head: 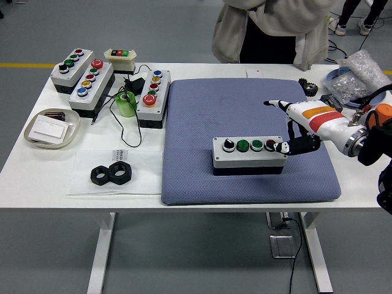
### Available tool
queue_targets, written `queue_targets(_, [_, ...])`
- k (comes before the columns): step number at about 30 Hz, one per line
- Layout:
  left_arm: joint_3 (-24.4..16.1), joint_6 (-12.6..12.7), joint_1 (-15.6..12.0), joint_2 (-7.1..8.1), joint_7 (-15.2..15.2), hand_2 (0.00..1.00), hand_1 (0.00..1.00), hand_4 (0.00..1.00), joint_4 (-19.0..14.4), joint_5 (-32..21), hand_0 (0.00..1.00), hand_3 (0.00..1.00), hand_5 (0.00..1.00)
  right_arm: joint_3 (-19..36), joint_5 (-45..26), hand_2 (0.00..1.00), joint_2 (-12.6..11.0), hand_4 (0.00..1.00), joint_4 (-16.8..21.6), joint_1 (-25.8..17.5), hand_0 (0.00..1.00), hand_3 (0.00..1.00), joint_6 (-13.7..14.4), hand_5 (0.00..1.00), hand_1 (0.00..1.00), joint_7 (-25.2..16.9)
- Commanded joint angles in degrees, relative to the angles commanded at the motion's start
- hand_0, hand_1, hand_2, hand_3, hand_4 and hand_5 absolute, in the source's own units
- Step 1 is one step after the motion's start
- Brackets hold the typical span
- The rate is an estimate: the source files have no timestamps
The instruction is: Pick up the button,place it on the desk,press the button,press the button
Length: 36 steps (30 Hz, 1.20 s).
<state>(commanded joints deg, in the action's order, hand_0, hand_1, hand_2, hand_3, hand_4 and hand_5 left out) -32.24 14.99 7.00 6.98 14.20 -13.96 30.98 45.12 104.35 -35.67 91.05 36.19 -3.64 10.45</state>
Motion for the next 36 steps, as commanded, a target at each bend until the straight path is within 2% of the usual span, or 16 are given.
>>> queue_targets(5, [0.1, 0.0, 0.1, -0.02, -0.1, 0.796, 0.688, 0.753, 0.0, -0.1, 0.696, 0.823, 0.998, 0.6, -2.1, 0.931, 0.1, 0.816, 0.1, -0.4, 0.825, 0.998, 3.3, 0.496, 0.749, -1.8])
queue_targets(6, [0.0, 0.0, 0.1, -0.03, -0.1, 0.796, 0.688, 0.753, 0.0, -0.1, 0.696, 0.824, 0.998, 0.7, -2.4, 0.991, 0.1, 0.806, 0.1, -0.4, 0.920, 0.998, 4.1, 0.467, 0.848, -2.2])
queue_targets(10, [-0.1, -0.1, 0.1, -0.03, 0.0, 0.796, 0.688, 0.753, 0.0, 0.0, 0.696, 0.824, 0.998, 0.6, -3.2, 0.991, 0.1, 0.806, 0.0, -0.5, 0.920, 0.998, 6.3, 0.467, 0.848, -3.3])
queue_targets(11, [-0.1, -0.1, 0.1, -0.03, 0.0, 0.796, 0.688, 0.753, 0.0, 0.0, 0.696, 0.824, 0.998, 0.6, -3.3, 0.991, 0.1, 0.806, 0.0, -0.5, 0.920, 0.998, 6.4, 0.467, 0.848, -3.4])
queue_targets(12, [-0.2, -0.1, 0.1, -0.04, 0.0, 0.798, 0.688, 0.753, 0.0, 0.2, 0.696, 0.824, 0.998, 0.5, -3.4, 0.996, 0.1, 0.807, -0.1, -0.5, 0.953, 0.998, 6.5, 0.460, 0.900, -3.6])
queue_targets(23, [-0.6, -0.2, 0.0, 0.01, 0.2, 0.796, 0.688, 0.753, 0.0, 1.0, 0.695, 0.824, 0.998, 0.2, -3.1, 0.998, 0.6, 0.817, -0.4, -1.2, 0.960, 0.998, 6.1, 0.444, 0.911, -5.2])
queue_targets(24, [-0.7, -0.2, 0.0, 0.00, 0.3, 0.796, 0.688, 0.754, 0.0, 1.2, 0.695, 0.824, 0.998, 0.2, -3.1, 0.998, 0.6, 0.894, -0.5, -1.2, 0.972, 0.998, 6.2, 0.388, 0.931, -5.3])
queue_targets(28, [-1.0, -0.2, -0.2, -0.01, 0.4, 0.796, 0.688, 0.754, 0.1, 1.7, 0.695, 0.824, 0.998, 0.3, -4.1, 0.998, 0.8, 0.894, -0.8, -1.4, 0.972, 0.998, 6.8, 0.388, 0.931, -5.5])
queue_targets(33, [-1.6, -0.3, -0.4, -0.05, 0.6, 0.796, 0.689, 0.755, 0.1, 2.4, 0.695, 0.824, 0.998, 0.5, -8.1, 0.998, 1.2, 0.885, -1.5, -2.0, 0.972, 0.998, 9.0, 0.381, 0.930, -6.1])
queue_targets(35, [-1.7, -0.3, -0.5, -0.08, 0.6, 0.796, 0.689, 0.755, 0.1, 2.6, 0.695, 0.824, 0.998, 0.7, -12.1, 0.998, 1.4, 0.885, -2.0, -2.4, 0.972, 0.998, 11.2, 0.381, 0.930, -7.0])
queue_targets(36, [-1.8, -0.3, -0.6, -0.07, 0.7, 0.796, 0.690, 0.753, 0.1, 2.7, 0.695, 0.824, 0.998, 1.0, -14.0, 0.995, 1.6, 0.850, -2.4, -2.7, 0.974, 0.998, 12.5, 0.382, 0.926, -7.9])
